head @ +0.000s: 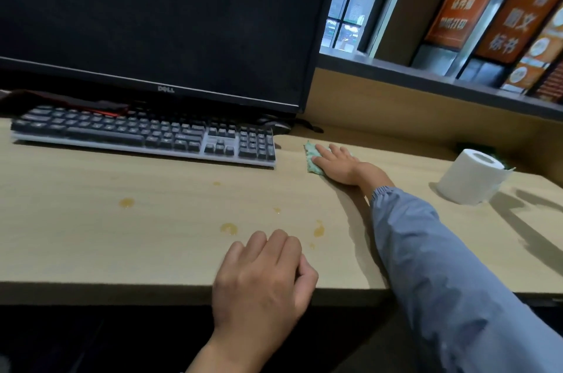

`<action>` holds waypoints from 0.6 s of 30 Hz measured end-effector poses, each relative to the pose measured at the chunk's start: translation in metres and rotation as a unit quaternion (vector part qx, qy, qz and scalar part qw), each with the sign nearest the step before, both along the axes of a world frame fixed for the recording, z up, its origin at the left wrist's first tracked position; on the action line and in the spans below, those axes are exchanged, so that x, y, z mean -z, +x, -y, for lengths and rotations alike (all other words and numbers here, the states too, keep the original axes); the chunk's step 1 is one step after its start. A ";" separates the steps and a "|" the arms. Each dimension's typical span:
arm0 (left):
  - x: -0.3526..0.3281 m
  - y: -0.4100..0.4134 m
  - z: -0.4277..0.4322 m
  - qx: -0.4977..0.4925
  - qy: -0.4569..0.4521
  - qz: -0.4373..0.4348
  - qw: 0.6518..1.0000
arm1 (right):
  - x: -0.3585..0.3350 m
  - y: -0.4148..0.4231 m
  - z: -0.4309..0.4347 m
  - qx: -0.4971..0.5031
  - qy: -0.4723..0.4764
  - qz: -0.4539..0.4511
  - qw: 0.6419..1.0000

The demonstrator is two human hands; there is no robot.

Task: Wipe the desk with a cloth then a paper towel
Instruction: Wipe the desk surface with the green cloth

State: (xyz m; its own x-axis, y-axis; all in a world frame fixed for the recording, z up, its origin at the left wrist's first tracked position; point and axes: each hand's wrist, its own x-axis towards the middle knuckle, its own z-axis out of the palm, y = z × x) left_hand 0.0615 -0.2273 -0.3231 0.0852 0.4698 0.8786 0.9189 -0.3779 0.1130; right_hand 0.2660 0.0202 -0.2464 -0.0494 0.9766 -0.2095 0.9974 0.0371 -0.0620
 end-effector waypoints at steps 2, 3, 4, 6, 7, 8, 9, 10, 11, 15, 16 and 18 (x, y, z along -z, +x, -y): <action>-0.002 -0.002 -0.002 0.006 -0.003 0.000 1.000 | -0.002 -0.002 -0.009 0.006 -0.002 0.001 1.000; -0.001 -0.001 -0.003 -0.001 0.002 -0.003 1.000 | -0.002 -0.003 -0.013 0.010 -0.006 0.001 1.000; 0.000 -0.001 -0.003 -0.011 0.011 -0.007 1.000 | -0.002 -0.004 -0.017 0.014 -0.008 0.001 1.000; 0.004 0.001 -0.003 -0.026 0.031 -0.007 0.999 | -0.005 -0.005 -0.025 0.019 -0.015 0.004 1.000; 0.005 0.002 -0.004 -0.030 0.041 -0.007 0.999 | -0.006 -0.006 -0.029 0.020 -0.022 0.006 1.000; 0.007 0.002 -0.004 -0.032 0.049 -0.012 0.998 | -0.007 -0.006 -0.032 0.020 -0.028 0.007 0.999; 0.009 0.001 -0.004 -0.033 0.056 -0.018 0.998 | -0.008 -0.006 -0.034 0.024 -0.030 0.007 0.999; 0.010 0.001 -0.005 -0.033 0.063 -0.023 0.997 | -0.008 -0.006 -0.038 0.027 -0.029 0.009 0.999; 0.011 0.000 -0.005 -0.034 0.068 -0.027 0.997 | -0.008 -0.006 -0.039 0.029 -0.028 0.011 0.999; 0.012 -0.001 -0.005 -0.041 0.073 -0.038 0.996 | -0.004 -0.004 -0.036 0.022 -0.025 0.011 0.999; 0.012 -0.001 -0.005 -0.044 0.073 -0.039 0.996 | -0.003 -0.004 -0.033 0.020 -0.019 0.004 1.000; 0.013 -0.001 -0.005 -0.047 0.075 -0.039 0.995 | -0.002 -0.002 -0.025 0.015 -0.016 -0.008 1.000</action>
State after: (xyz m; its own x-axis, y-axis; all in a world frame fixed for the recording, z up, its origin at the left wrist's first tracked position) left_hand 0.0601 -0.2226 -0.3361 0.1186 0.3434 0.9317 0.9547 -0.2972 -0.0120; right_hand 0.2644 0.0448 -0.2445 -0.0229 0.9706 -0.2398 0.9970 0.0043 -0.0779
